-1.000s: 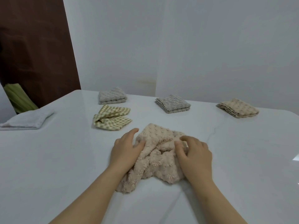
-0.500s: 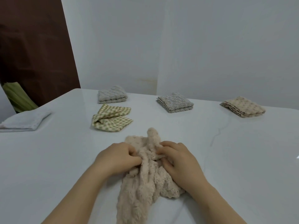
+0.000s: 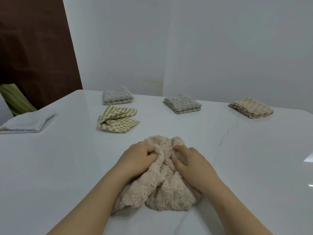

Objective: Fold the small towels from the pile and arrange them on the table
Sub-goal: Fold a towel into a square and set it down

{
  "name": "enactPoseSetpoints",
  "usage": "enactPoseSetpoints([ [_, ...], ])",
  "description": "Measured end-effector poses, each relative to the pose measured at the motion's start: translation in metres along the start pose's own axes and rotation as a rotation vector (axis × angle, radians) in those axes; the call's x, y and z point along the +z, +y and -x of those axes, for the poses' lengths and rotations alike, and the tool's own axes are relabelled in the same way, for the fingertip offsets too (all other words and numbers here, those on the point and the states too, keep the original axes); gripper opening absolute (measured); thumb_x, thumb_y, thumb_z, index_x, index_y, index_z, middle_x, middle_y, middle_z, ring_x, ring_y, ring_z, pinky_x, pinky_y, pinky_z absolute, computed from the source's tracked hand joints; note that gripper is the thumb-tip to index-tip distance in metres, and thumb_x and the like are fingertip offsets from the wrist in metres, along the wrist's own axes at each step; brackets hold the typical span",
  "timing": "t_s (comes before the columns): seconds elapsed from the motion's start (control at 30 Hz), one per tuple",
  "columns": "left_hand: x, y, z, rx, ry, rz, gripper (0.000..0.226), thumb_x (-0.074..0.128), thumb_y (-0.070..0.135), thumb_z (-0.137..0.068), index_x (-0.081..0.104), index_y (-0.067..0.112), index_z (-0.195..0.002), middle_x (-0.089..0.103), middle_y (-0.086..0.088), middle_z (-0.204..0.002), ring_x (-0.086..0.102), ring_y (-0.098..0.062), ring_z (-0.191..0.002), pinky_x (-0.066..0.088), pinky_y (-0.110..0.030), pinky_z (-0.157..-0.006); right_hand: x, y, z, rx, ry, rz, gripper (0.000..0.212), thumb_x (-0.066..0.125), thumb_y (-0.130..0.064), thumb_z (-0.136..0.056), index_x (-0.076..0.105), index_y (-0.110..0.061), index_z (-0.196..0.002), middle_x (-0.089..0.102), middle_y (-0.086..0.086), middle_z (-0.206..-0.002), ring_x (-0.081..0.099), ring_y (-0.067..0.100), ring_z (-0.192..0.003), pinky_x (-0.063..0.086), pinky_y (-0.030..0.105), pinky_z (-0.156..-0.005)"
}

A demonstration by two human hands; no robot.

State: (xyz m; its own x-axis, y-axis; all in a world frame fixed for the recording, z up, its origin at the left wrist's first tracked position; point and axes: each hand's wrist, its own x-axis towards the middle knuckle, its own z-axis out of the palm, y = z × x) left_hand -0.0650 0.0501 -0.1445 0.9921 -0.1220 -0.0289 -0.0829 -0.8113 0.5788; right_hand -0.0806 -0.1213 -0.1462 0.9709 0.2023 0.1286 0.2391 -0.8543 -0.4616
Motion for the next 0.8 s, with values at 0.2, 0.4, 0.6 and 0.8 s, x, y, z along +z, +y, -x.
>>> enactPoseSetpoints([
  [0.2, -0.004, -0.008, 0.008, -0.066, 0.291, 0.236, 0.033, 0.059, 0.031, -0.086, 0.046, 0.019, -0.058, 0.049, 0.005, -0.065, 0.045, -0.007, -0.061, 0.032, -0.02, -0.056, 0.009, -0.003, 0.002, -0.365, 0.213, 0.03, 0.024, 0.044, -0.012, -0.082, 0.065, -0.022, -0.087, 0.058, -0.009, -0.093, 0.058, 0.015, -0.08, 0.049, 0.028, -0.065],
  [0.4, 0.007, -0.017, 0.0, 0.103, 0.497, 0.169, 0.014, 0.06, 0.01, -0.086, 0.061, 0.022, -0.094, 0.048, 0.007, -0.101, 0.043, -0.002, -0.084, 0.031, -0.002, -0.067, 0.007, 0.008, -0.012, -0.362, 0.683, 0.145, 0.022, 0.048, -0.003, -0.072, 0.069, -0.009, -0.075, 0.066, 0.008, -0.083, 0.058, 0.03, -0.063, 0.05, 0.034, -0.054],
  [0.6, 0.009, -0.015, -0.039, 0.118, 0.337, -0.018, 0.043, 0.042, -0.001, -0.088, 0.054, 0.019, -0.125, 0.043, 0.006, -0.126, 0.05, -0.015, -0.104, 0.043, -0.027, -0.08, 0.006, 0.031, -0.05, -0.142, 0.699, 0.292, 0.033, 0.058, 0.007, -0.058, 0.071, -0.006, -0.085, 0.07, 0.009, -0.089, 0.062, 0.036, -0.07, 0.049, 0.038, -0.06],
  [0.8, 0.006, -0.013, -0.079, 0.027, 0.317, -0.202, 0.043, 0.036, 0.006, -0.09, 0.048, 0.018, -0.129, 0.031, 0.006, -0.146, 0.035, -0.018, -0.128, 0.037, -0.033, -0.099, 0.006, 0.043, -0.084, 0.27, 0.316, 0.163, 0.033, 0.043, -0.027, -0.089, 0.059, -0.027, -0.118, 0.054, -0.001, -0.129, 0.041, 0.027, -0.119, 0.028, 0.036, -0.098],
])
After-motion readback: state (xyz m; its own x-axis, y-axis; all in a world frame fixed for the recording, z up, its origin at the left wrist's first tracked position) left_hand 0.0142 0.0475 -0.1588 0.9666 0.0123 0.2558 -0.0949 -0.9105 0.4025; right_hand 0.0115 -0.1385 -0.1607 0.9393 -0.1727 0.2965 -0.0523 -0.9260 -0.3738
